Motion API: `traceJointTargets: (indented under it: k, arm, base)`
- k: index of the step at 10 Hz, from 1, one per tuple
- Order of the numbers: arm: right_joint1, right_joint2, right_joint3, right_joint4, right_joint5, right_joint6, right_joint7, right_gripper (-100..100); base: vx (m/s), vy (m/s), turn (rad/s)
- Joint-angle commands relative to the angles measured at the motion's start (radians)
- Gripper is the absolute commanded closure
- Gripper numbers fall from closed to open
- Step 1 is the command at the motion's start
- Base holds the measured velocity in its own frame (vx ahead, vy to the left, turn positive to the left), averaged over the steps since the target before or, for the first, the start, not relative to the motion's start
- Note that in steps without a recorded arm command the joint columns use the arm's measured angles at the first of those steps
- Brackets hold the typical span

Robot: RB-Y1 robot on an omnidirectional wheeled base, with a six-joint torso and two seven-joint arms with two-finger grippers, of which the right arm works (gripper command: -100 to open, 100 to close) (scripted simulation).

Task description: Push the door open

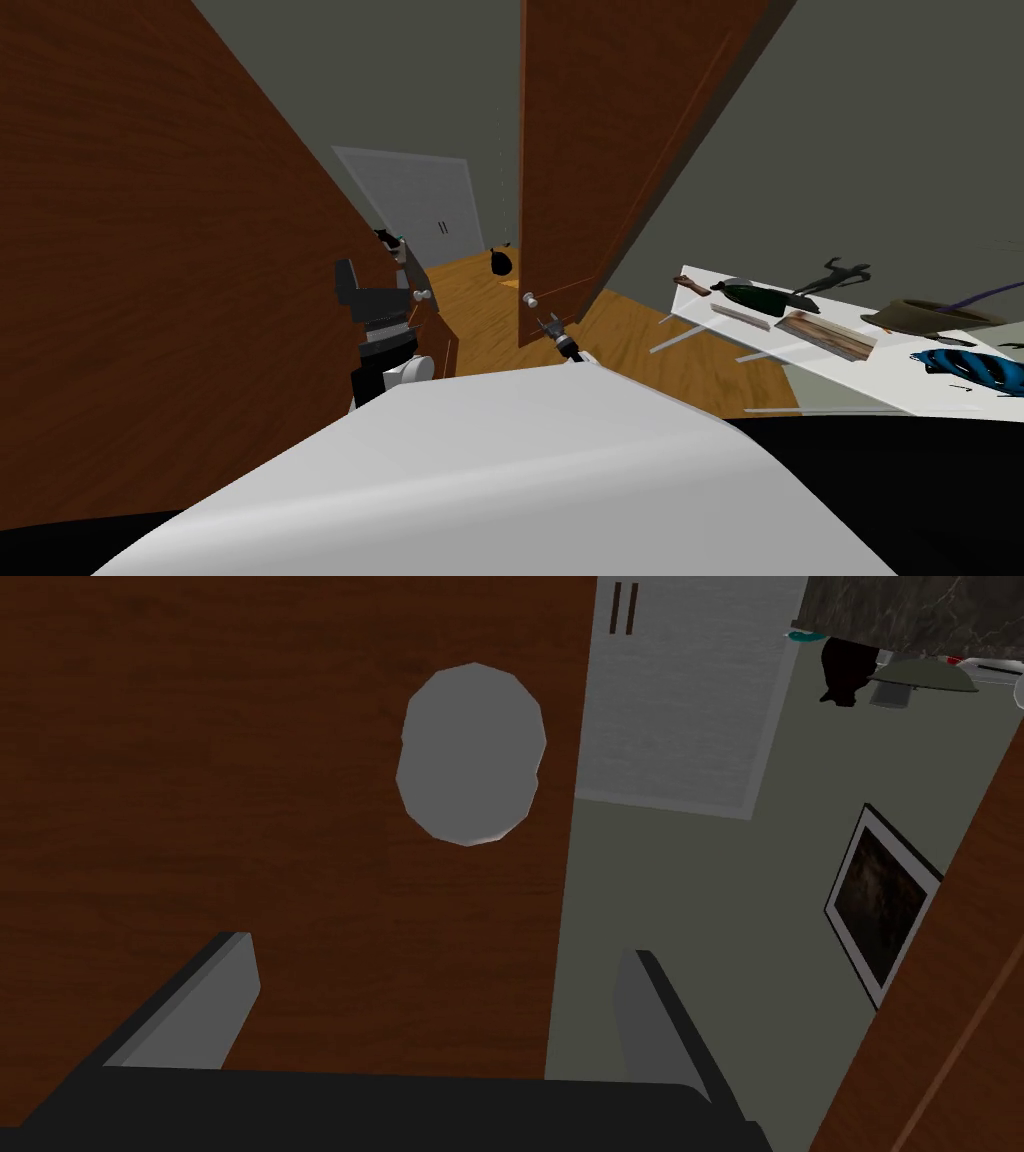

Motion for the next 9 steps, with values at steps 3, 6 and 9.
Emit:
traceJointTargets:
  k: [3, 6, 9]
  arm:
    - [-0.005, 0.012, -0.008, 0.006, -0.004, 0.004, 0.015, -100]
    - [-0.008, 0.021, -0.013, 0.011, -0.006, 0.006, 0.026, -100]
    - [-0.009, 0.019, -0.012, 0.011, -0.006, 0.005, 0.024, 100]
  base:
    - [0.208, 0.056, 0.029]
    - [0.198, 0.058, 0.027]
    - [0.015, 0.002, 0.001]
